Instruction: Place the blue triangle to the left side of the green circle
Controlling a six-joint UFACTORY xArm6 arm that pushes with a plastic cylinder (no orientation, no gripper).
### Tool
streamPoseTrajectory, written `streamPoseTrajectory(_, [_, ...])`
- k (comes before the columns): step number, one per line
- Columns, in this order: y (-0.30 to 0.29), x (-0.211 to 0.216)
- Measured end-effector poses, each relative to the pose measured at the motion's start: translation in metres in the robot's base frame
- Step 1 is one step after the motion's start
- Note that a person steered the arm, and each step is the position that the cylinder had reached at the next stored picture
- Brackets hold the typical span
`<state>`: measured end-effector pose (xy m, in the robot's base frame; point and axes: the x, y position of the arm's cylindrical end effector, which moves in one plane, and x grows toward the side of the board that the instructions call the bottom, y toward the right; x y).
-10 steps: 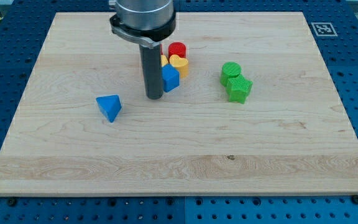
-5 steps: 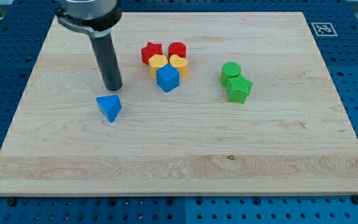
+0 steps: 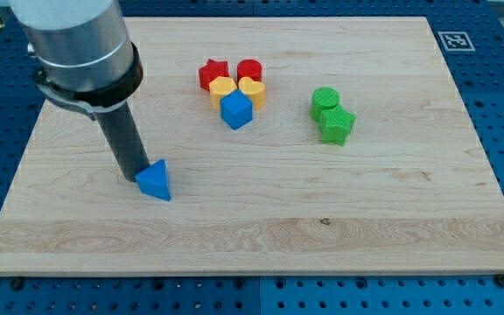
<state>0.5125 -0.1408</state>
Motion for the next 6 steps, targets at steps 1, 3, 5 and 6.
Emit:
streamPoseTrajectory(1, [0.042, 0.006])
streamPoseTrajectory(3, [0.073, 0.019])
streamPoseTrajectory(5, [0.014, 0.02])
streamPoseTrajectory(6, [0.042, 0.05])
